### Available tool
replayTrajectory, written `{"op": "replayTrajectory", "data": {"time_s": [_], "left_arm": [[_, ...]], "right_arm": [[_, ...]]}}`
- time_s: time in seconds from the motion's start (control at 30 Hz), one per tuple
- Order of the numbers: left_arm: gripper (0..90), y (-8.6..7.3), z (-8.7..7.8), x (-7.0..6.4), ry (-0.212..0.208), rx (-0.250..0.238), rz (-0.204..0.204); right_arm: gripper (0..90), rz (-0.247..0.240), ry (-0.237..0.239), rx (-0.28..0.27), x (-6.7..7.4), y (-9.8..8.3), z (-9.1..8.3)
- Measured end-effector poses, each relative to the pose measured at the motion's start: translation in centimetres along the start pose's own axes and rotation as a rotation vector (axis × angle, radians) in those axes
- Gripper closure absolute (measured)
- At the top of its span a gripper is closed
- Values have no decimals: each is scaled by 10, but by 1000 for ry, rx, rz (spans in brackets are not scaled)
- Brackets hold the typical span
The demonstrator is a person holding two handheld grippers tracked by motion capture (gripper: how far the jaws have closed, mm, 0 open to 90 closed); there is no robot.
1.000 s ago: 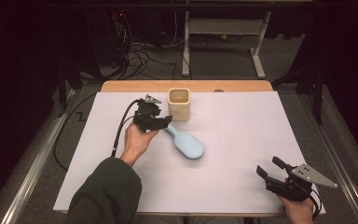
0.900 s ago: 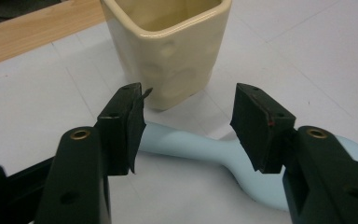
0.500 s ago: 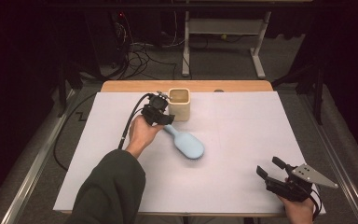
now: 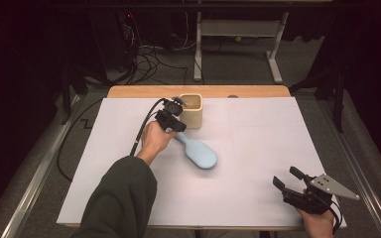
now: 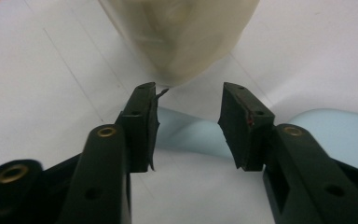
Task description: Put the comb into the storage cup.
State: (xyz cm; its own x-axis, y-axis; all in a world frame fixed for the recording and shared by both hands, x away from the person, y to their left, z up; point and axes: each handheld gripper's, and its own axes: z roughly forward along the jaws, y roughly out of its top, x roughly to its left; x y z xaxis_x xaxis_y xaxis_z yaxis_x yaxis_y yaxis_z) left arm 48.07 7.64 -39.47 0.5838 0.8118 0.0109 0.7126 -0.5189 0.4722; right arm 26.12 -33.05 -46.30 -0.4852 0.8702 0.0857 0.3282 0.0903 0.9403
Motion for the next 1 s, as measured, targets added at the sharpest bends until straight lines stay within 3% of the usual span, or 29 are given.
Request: {"op": "replayTrajectory", "data": {"time_s": [0.17, 0.33, 0.53, 1.0], "left_arm": [[691, 1, 4, 0, 9, 12, 2], [758, 4, 11, -1, 23, 52, 17], [825, 6, 17, -3, 17, 64, 14], [867, 7, 26, -5, 5, 90, 19]], "right_arm": [[260, 0, -2, -2, 0, 0, 0], [261, -3, 0, 1, 0, 0, 0], [261, -3, 1, 2, 0, 0, 0], [261, -5, 2, 4, 0, 0, 0]]}}
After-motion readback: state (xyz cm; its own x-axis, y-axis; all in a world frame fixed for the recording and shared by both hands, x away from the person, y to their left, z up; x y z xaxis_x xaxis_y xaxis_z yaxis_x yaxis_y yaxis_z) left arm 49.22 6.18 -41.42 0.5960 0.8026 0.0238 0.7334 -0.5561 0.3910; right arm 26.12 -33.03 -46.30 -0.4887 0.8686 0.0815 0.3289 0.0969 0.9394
